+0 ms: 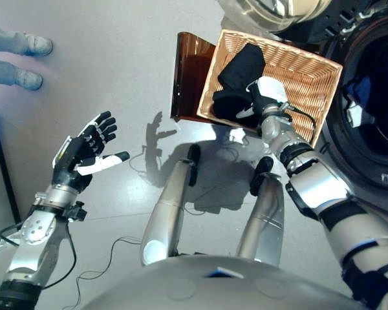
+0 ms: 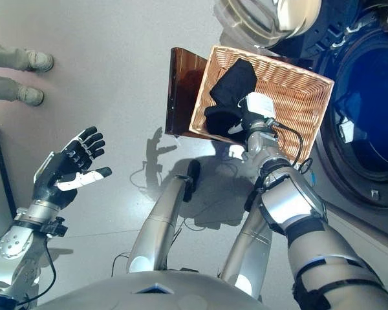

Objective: Pick up the clothes and place them into the washing machine

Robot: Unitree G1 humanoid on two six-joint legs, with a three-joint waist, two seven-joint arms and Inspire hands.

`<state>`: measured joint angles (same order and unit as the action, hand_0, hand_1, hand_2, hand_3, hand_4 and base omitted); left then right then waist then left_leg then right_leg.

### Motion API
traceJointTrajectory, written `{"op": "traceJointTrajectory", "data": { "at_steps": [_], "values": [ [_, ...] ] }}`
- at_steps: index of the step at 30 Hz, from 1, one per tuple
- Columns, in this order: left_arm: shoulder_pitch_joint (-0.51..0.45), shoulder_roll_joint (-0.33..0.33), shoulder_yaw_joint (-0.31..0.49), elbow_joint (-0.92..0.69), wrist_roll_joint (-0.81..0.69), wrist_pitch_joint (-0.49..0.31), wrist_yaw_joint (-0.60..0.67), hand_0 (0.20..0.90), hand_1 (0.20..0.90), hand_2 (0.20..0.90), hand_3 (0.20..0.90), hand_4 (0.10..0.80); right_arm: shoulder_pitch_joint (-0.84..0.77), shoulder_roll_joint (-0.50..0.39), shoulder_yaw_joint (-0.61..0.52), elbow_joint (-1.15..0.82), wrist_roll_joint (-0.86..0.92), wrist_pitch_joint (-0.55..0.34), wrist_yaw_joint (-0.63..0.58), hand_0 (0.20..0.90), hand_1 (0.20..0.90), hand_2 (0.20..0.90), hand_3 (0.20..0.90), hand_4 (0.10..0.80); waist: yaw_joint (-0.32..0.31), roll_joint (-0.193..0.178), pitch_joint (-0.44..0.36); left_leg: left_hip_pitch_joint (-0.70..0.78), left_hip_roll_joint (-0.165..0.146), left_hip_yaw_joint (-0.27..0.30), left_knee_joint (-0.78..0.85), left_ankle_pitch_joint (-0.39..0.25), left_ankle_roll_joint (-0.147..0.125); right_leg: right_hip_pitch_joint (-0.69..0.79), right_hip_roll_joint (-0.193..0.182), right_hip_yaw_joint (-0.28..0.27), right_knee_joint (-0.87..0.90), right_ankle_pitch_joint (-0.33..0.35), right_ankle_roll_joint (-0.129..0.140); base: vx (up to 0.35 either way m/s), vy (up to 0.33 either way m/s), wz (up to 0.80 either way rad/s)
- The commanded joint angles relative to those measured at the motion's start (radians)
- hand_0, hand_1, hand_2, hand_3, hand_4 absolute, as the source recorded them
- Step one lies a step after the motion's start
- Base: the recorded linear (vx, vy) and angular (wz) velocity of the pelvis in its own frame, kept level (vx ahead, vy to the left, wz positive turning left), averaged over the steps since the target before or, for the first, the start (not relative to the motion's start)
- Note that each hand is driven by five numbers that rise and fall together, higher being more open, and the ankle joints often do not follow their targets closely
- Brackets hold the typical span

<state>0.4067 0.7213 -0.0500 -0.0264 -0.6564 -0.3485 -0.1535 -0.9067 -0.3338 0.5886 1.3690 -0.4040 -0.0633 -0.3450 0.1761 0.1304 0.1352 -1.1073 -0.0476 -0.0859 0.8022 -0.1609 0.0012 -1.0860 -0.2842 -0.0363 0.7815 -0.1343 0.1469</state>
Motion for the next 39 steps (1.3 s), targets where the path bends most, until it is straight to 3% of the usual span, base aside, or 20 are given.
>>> {"op": "traceJointTrajectory", "data": {
  "at_steps": [1, 8, 14, 23, 32, 36, 37, 38, 39],
  "values": [
    [-0.036, -0.006, 0.055, 0.026, 0.029, -0.057, 0.015, 0.900, 0.900, 0.900, 0.900, 0.800, 0.014, -0.021, -0.020, -0.051, 0.025, -0.019, -0.020, 0.200, 0.200, 0.200, 0.200, 0.300, -0.002, -0.011, -0.011, 0.033, 0.008, 0.022, -0.138, 0.041, -0.008, 0.017, 0.020, 0.018, 0.004, -0.031, -0.052, 0.036, -0.007, -0.01],
    [-0.112, -0.048, -0.011, 0.171, 0.103, -0.064, 0.047, 0.900, 0.900, 0.900, 0.900, 0.800, 0.145, -0.019, -0.129, -0.201, 0.282, -0.122, -0.005, 0.200, 0.200, 0.200, 0.200, 0.300, -0.043, -0.038, -0.009, 0.113, 0.024, 0.033, -0.179, 0.041, -0.008, 0.095, 0.032, 0.014, -0.055, -0.014, -0.046, 0.024, -0.010, -0.12],
    [-0.143, -0.079, 0.004, 0.196, 0.106, -0.082, 0.067, 0.900, 0.900, 0.900, 0.900, 0.800, 0.282, -0.029, -0.220, -0.331, 0.483, -0.205, 0.034, 0.200, 0.200, 0.200, 0.200, 0.300, -0.077, -0.052, -0.005, 0.177, 0.033, 0.043, -0.249, 0.061, -0.009, 0.154, 0.044, 0.009, -0.140, 0.013, -0.039, 0.012, 0.000, -0.18],
    [-0.141, -0.089, 0.010, 0.195, 0.099, -0.084, 0.057, 0.900, 0.900, 0.900, 0.900, 0.800, 0.311, -0.052, -0.258, -0.347, 0.540, -0.223, 0.059, 0.200, 0.200, 0.200, 0.200, 0.300, -0.083, -0.055, -0.013, 0.212, 0.034, 0.043, -0.318, 0.090, -0.012, 0.197, 0.046, 0.002, -0.217, 0.041, -0.031, 0.006, -0.003, -0.05],
    [-0.143, -0.126, 0.001, 0.235, 0.087, -0.075, 0.040, 0.900, 0.900, 0.900, 0.900, 0.800, 0.366, -0.078, -0.340, -0.407, 0.755, -0.287, 0.134, 0.200, 0.200, 0.200, 0.200, 0.300, -0.089, -0.065, -0.035, 0.261, 0.049, 0.035, -0.406, 0.125, -0.025, 0.256, 0.053, -0.020, -0.300, 0.061, -0.027, 0.036, -0.021, -0.01],
    [-0.151, -0.138, -0.003, 0.238, 0.078, -0.077, 0.037, 0.900, 0.900, 0.900, 0.900, 0.800, 0.371, -0.084, -0.402, -0.439, 0.847, -0.322, 0.134, 0.200, 0.200, 0.200, 0.200, 0.300, -0.092, -0.073, -0.039, 0.306, 0.054, 0.023, -0.466, 0.150, -0.033, 0.319, 0.059, -0.036, -0.370, 0.077, -0.023, 0.040, -0.043, 0.05],
    [-0.160, -0.147, -0.005, 0.241, 0.073, -0.080, 0.039, 0.900, 0.900, 0.900, 0.900, 0.800, 0.376, -0.085, -0.434, -0.464, 0.885, -0.339, 0.132, 0.200, 0.200, 0.200, 0.200, 0.300, -0.094, -0.077, -0.038, 0.318, 0.055, 0.022, -0.502, 0.193, -0.033, 0.337, 0.060, -0.049, -0.412, 0.116, -0.025, 0.065, -0.041, 0.08],
    [-0.159, -0.147, -0.006, 0.241, 0.073, -0.080, 0.039, 0.900, 0.900, 0.900, 0.900, 0.800, 0.378, -0.085, -0.434, -0.463, 0.885, -0.338, 0.132, 0.200, 0.200, 0.200, 0.200, 0.300, -0.094, -0.079, -0.042, 0.332, 0.055, 0.019, -0.498, 0.163, -0.037, 0.349, 0.061, -0.047, -0.404, 0.088, -0.020, -0.030, -0.026, 0.06],
    [-0.163, -0.150, -0.005, 0.240, 0.073, -0.081, 0.039, 0.900, 0.900, 0.900, 0.900, 0.800, 0.383, -0.088, -0.443, -0.480, 0.897, -0.346, 0.133, 0.200, 0.200, 0.200, 0.200, 0.300, -0.095, -0.080, -0.038, 0.330, 0.054, 0.019, -0.515, 0.199, -0.034, 0.355, 0.060, -0.055, -0.431, 0.122, -0.025, 0.018, -0.015, 0.05]
  ]
}}
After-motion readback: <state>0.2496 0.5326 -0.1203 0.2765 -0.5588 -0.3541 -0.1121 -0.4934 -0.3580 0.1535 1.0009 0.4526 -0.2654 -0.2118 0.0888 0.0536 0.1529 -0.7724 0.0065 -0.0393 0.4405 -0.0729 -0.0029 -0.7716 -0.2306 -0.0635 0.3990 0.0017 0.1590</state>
